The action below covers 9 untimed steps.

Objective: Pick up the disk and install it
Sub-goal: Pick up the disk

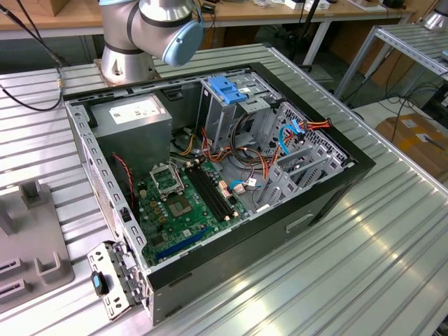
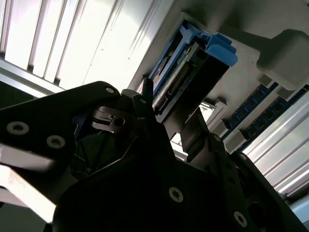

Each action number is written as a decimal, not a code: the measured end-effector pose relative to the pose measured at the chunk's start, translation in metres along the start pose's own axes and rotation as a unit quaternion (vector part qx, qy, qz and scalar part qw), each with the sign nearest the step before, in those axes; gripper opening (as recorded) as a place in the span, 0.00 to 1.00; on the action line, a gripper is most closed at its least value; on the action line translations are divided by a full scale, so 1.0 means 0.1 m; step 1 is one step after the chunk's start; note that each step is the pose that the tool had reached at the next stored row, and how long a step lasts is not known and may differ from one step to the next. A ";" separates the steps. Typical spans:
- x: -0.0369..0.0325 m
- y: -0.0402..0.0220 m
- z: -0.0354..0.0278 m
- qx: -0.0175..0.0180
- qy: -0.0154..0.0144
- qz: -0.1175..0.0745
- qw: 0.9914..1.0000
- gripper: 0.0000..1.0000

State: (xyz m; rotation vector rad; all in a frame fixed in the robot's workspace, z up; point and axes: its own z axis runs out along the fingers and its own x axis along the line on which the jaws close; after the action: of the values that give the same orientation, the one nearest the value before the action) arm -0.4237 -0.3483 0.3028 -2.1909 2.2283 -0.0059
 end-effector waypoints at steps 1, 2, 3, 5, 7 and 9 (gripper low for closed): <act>0.000 0.000 -0.006 0.000 0.000 0.000 1.000 0.49; 0.000 0.000 -0.012 0.000 0.000 0.000 1.000 0.49; 0.000 0.000 -0.017 0.000 0.000 0.000 1.000 0.49; 0.000 0.000 -0.018 0.000 0.000 0.000 1.000 0.49; 0.000 0.000 -0.020 0.000 0.000 0.000 1.000 0.49; 0.000 0.000 -0.020 0.000 0.000 0.000 1.000 0.49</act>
State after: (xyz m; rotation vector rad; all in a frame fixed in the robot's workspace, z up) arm -0.4237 -0.3482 0.3048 -2.1909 2.2283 -0.0059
